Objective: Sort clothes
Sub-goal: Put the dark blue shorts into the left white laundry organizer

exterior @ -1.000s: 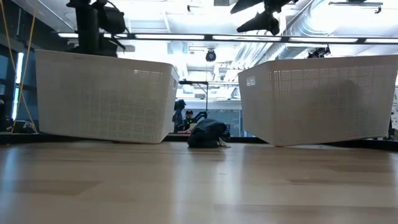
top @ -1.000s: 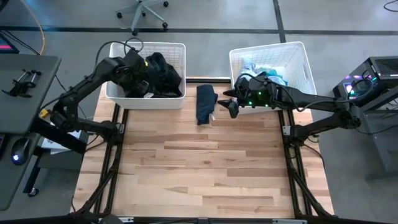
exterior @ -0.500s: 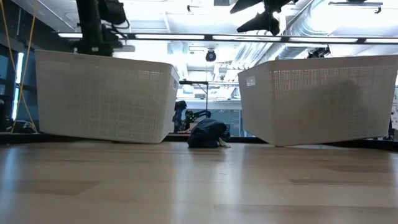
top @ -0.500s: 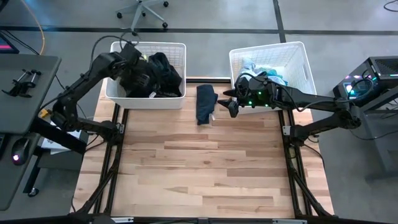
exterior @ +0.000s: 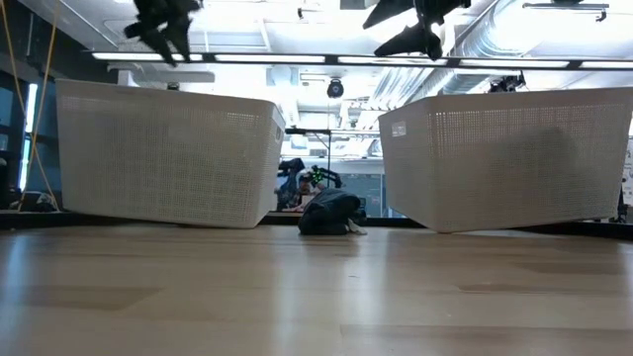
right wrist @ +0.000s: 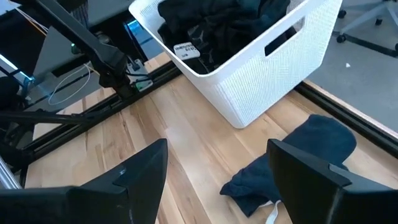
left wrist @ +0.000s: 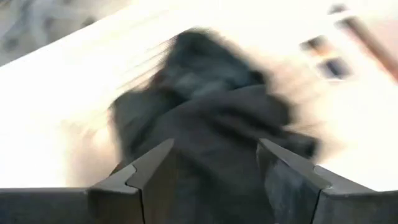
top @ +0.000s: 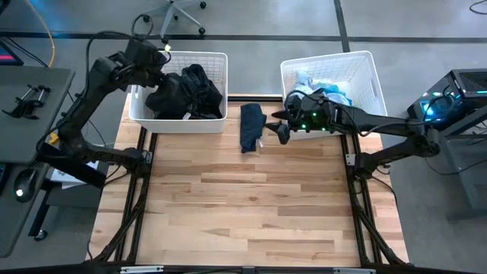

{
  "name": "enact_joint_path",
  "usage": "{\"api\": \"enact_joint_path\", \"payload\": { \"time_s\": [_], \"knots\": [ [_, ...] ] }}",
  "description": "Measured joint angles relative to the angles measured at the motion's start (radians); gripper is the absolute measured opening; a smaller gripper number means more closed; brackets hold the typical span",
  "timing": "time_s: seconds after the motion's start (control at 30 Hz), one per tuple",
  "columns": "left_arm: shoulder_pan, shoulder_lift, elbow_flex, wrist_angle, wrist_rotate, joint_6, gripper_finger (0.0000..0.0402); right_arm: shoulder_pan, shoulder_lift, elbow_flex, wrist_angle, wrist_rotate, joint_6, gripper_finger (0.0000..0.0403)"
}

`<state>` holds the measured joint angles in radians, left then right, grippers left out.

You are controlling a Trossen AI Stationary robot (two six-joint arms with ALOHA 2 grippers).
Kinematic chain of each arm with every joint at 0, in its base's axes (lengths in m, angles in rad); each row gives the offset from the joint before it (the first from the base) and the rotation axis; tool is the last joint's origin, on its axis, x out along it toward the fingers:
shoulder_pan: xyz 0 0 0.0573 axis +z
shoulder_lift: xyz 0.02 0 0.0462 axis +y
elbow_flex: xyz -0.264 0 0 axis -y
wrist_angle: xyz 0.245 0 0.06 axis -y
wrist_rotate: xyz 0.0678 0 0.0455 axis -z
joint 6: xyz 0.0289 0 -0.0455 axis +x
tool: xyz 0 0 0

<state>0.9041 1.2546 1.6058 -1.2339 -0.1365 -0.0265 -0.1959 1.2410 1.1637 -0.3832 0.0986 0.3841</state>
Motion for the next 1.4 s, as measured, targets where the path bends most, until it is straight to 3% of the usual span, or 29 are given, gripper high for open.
{"api": "enact_joint_path", "payload": {
  "time_s": [0.2, 0.33, 0.67, 0.8, 0.93, 1.13, 1.4],
  "knots": [
    [-0.168, -0.089, -0.062, 0.161, 0.158, 0.072, 0.0195, 0.0, 0.045, 0.0, 0.009, -0.043, -0.014, 0.0261],
    [-0.34, -0.155, -0.143, 0.301, 0.166, 0.047, 0.0179, 0.012, 0.068, 0.0, 0.055, -0.09, -0.069, 0.0261],
    [-0.823, -0.104, -0.17, 0.302, -0.219, -0.142, 0.0125, 0.023, 0.1, 0.001, 0.097, -0.057, -0.071, 0.0261],
    [-0.953, -0.07, -0.17, 0.268, -0.347, -0.239, 0.0112, 0.023, 0.185, 0.106, 0.036, -0.039, -0.097, 0.0261],
    [-1.022, -0.074, -0.17, 0.19, -0.433, -0.33, 0.0106, 0.019, 0.347, 0.294, -0.163, -0.016, -0.16, 0.0261],
    [-1.082, -0.122, -0.17, 0.122, -0.48, -0.439, 0.0104, 0.0, 0.605, 0.567, -0.509, 0.098, -0.184, 0.0261],
    [-1.136, -0.178, -0.17, 0.127, -0.482, -0.445, 0.0103, -0.042, 0.835, 0.654, -0.581, 0.109, -0.207, 0.0254]
  ]
}}
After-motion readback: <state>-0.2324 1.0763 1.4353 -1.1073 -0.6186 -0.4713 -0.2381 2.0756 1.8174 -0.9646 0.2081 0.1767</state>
